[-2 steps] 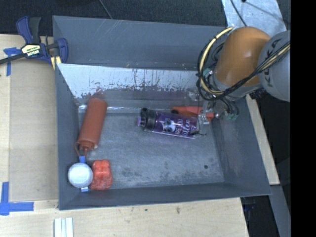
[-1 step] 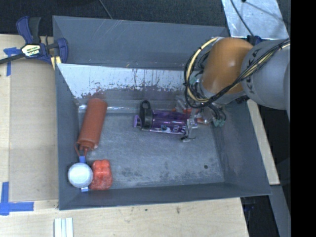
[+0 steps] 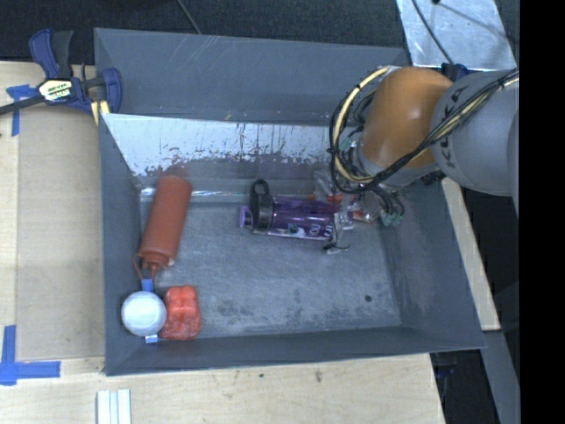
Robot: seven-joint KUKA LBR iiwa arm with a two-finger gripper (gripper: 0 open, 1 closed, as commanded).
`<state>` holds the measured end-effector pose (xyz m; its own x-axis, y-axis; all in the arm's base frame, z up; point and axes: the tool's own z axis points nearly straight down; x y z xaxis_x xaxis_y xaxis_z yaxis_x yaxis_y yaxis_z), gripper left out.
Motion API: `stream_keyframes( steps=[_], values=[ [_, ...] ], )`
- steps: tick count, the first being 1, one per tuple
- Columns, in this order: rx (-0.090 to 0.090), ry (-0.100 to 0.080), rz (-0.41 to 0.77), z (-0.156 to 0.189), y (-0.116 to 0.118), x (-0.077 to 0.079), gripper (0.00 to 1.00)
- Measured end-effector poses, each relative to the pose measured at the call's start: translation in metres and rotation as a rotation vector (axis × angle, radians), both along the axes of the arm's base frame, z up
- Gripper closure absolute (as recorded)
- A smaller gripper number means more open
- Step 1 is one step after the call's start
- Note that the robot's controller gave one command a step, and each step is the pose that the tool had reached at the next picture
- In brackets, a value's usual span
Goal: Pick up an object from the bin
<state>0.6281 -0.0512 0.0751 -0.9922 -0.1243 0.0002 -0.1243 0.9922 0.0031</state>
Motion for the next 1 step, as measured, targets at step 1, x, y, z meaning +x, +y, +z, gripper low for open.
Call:
stream_keyframes(
  steps=[1],
  values=[
    [0.001, -0.026, 0.012, 0.0064, -0.0258, -0.0202, 1.00]
  ],
)
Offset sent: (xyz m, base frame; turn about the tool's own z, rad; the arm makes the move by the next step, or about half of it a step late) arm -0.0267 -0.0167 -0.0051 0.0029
